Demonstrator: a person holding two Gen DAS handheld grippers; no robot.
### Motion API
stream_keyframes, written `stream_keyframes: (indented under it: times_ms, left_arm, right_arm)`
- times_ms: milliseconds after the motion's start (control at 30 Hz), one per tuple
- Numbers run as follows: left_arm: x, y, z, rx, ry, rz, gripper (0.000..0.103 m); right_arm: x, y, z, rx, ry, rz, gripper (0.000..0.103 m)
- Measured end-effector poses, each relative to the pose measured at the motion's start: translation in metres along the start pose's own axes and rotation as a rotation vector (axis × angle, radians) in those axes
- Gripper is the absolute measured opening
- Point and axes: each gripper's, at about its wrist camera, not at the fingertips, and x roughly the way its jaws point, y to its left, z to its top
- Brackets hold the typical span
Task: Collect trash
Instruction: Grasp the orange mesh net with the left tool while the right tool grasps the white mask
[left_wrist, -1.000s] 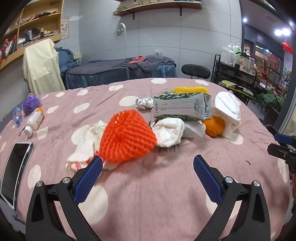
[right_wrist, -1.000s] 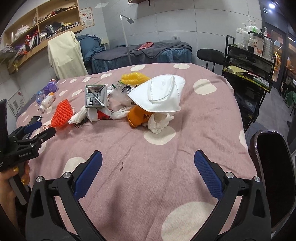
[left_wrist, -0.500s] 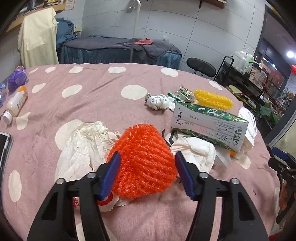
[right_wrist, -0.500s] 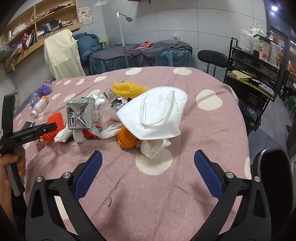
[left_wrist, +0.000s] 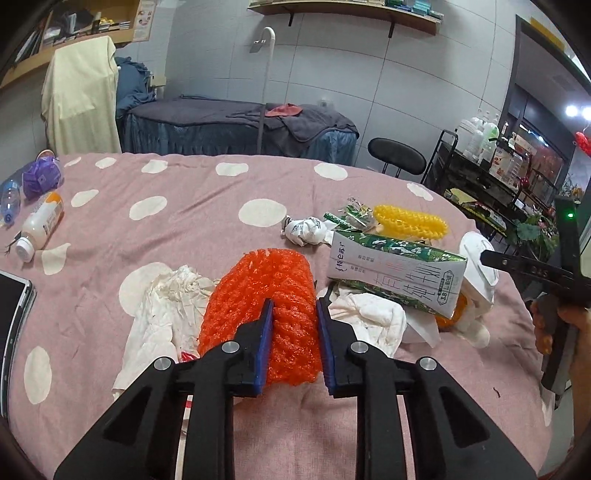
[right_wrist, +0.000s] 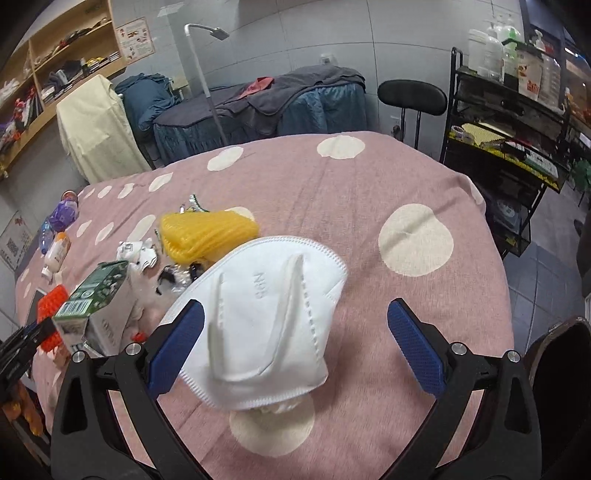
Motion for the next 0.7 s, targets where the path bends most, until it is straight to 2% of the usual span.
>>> stream_keyframes:
  times_ms: [33,100,167,267,433,700]
  left_arm:
    - [-0.003,0.000,0.000,-0.001,-0.009,0.003,0.022]
    - [-0.010,-0.001,0.000,-0.006,-0.030,0.006,0.022]
    - [-0.017,-0.002,-0.001,-0.017,-0.045,0.000,0.022]
    - [-0.023,-0.005,-0.006,-0.033,-0.056,-0.011,0.022]
    - [-0.035,-0.014,-0.015,-0.037,-0.078,0.000,0.022]
    - [-0.061,-0.042,-0.027,-0.010,-0.136,-0.038,0.022]
  right_arm:
    - [0.005,-0.002,0.002,0.007,0.009,0.007,0.098]
    - [0.015,-0.006,0.006,0.024,0.040,0.050,0.083]
    - [0.024,-0.009,0.007,0.050,0.087,0.093,0.050]
    - [0.026,-0.010,0.003,0.084,0.107,0.136,0.024]
    - [-0.001,-0.003,0.001,0.058,0.032,0.131,0.013]
    - [-0.071,-0.004,-0.007,-0.001,-0.118,0.111,0.011]
